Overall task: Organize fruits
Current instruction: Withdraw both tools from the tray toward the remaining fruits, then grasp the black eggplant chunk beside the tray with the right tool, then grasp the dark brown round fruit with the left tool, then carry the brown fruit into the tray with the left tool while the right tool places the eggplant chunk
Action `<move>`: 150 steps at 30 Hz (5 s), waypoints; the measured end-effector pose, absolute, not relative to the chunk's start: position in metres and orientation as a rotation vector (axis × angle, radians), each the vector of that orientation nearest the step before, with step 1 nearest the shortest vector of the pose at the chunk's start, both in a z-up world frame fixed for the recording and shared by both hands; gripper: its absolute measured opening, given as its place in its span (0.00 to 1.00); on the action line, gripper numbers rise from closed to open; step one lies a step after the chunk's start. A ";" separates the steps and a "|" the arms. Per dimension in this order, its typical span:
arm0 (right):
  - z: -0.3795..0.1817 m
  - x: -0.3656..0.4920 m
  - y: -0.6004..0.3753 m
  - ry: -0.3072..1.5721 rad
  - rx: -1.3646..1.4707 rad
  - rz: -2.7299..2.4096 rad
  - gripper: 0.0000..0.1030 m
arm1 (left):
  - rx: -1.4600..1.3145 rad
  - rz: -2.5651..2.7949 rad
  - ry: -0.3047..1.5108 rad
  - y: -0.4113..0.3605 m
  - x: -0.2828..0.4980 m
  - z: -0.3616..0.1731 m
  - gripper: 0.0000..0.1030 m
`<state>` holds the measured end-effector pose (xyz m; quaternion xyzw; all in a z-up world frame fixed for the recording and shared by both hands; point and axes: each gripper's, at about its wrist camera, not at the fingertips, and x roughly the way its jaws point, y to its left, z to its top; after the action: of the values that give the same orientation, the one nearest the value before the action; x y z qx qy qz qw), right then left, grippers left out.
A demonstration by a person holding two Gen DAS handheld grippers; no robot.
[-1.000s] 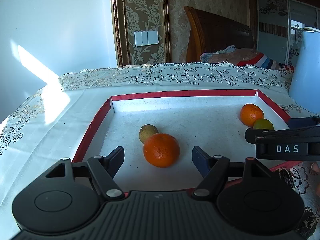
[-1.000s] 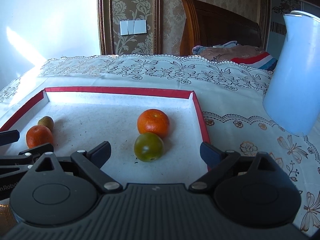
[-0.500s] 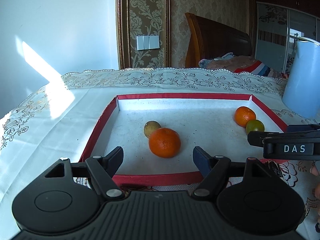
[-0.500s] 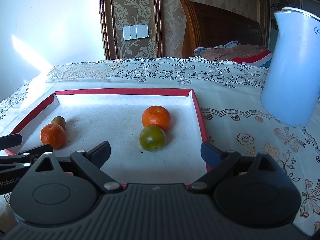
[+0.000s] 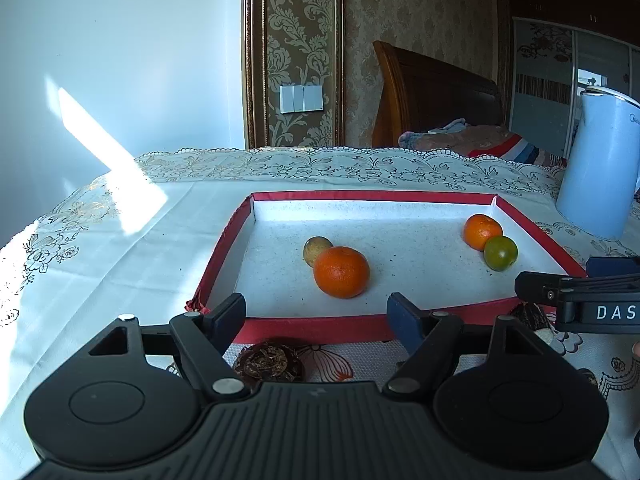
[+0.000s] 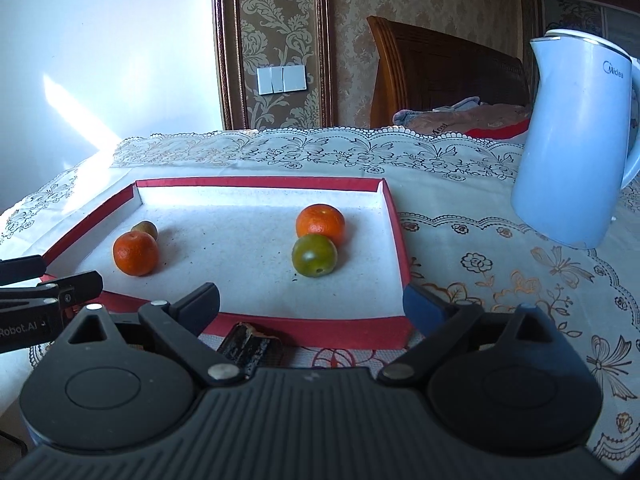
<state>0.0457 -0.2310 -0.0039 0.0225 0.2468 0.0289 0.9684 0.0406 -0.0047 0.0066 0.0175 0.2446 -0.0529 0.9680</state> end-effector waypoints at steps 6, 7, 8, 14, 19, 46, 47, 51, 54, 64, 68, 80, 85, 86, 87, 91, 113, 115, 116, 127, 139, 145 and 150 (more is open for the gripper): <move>-0.008 0.026 -0.245 0.495 0.074 0.058 0.97 | 0.015 -0.120 0.496 0.002 0.029 0.005 0.76; -0.009 0.025 -0.247 0.500 0.076 0.061 0.97 | 0.011 -0.120 0.497 0.003 0.027 0.005 0.76; -0.011 0.023 -0.249 0.505 0.078 0.062 0.97 | 0.011 -0.119 0.496 0.004 0.025 0.004 0.76; -0.014 0.010 -0.254 0.513 0.072 0.090 0.98 | 0.008 -0.123 0.507 0.007 0.021 0.003 0.76; -0.016 0.002 -0.256 0.514 0.074 0.110 0.98 | -0.001 -0.116 0.505 0.012 0.016 0.002 0.76; -0.021 -0.004 -0.253 0.545 0.076 0.171 1.00 | 0.031 -0.066 0.650 0.039 0.051 -0.014 0.76; -0.021 -0.008 -0.250 0.544 0.063 0.189 1.00 | 0.033 -0.064 0.651 0.038 0.053 -0.015 0.76; -0.021 -0.024 -0.234 0.529 0.000 0.222 1.00 | 0.041 -0.060 0.648 0.036 0.052 -0.016 0.77; -0.019 -0.032 -0.230 0.525 -0.003 0.236 1.00 | 0.046 -0.065 0.653 0.035 0.054 -0.016 0.81; -0.025 -0.030 -0.207 0.595 -0.095 0.274 0.89 | 0.045 -0.064 0.654 0.036 0.053 -0.016 0.82; -0.029 -0.028 -0.208 0.613 -0.082 0.287 0.80 | 0.044 -0.064 0.654 0.036 0.053 -0.016 0.82; -0.029 -0.029 -0.211 0.615 -0.063 0.296 0.57 | 0.015 -0.114 0.631 0.039 0.048 -0.013 0.81; -0.029 -0.032 -0.205 0.613 -0.111 0.302 0.55 | 0.052 -0.155 0.629 0.032 0.044 -0.014 0.67; -0.029 -0.032 -0.204 0.613 -0.119 0.302 0.55 | 0.060 -0.156 0.627 0.030 0.044 -0.014 0.65; -0.029 -0.032 -0.204 0.615 -0.124 0.304 0.55 | 0.064 -0.158 0.628 0.029 0.044 -0.014 0.64; -0.029 -0.032 -0.204 0.614 -0.132 0.307 0.55 | 0.064 -0.156 0.629 0.029 0.044 -0.014 0.63; -0.026 -0.032 -0.226 0.596 -0.003 0.252 0.42 | 0.034 -0.127 0.607 0.037 0.041 -0.013 0.40; -0.026 -0.032 -0.225 0.594 -0.007 0.253 0.42 | 0.031 -0.122 0.605 0.037 0.040 -0.013 0.40; -0.026 -0.032 -0.224 0.593 -0.008 0.251 0.42 | 0.031 -0.124 0.605 0.037 0.040 -0.012 0.40; -0.024 -0.027 -0.230 0.576 0.012 0.223 0.42 | 0.049 -0.069 0.597 0.036 0.035 -0.010 0.40; -0.016 -0.020 -0.230 0.556 0.004 0.200 0.42 | 0.107 -0.024 0.534 0.009 0.021 0.014 0.40; -0.003 -0.004 -0.230 0.526 -0.009 0.180 0.42 | 0.139 -0.049 0.491 -0.016 0.028 0.028 0.40; 0.005 0.020 -0.228 0.508 -0.010 0.158 0.42 | 0.121 -0.078 0.490 -0.031 0.043 0.031 0.40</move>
<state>0.0198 -0.2277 0.0045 -0.0047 0.2512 0.0780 0.9648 0.0435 -0.0307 0.0307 0.0599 0.2423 -0.0384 0.9676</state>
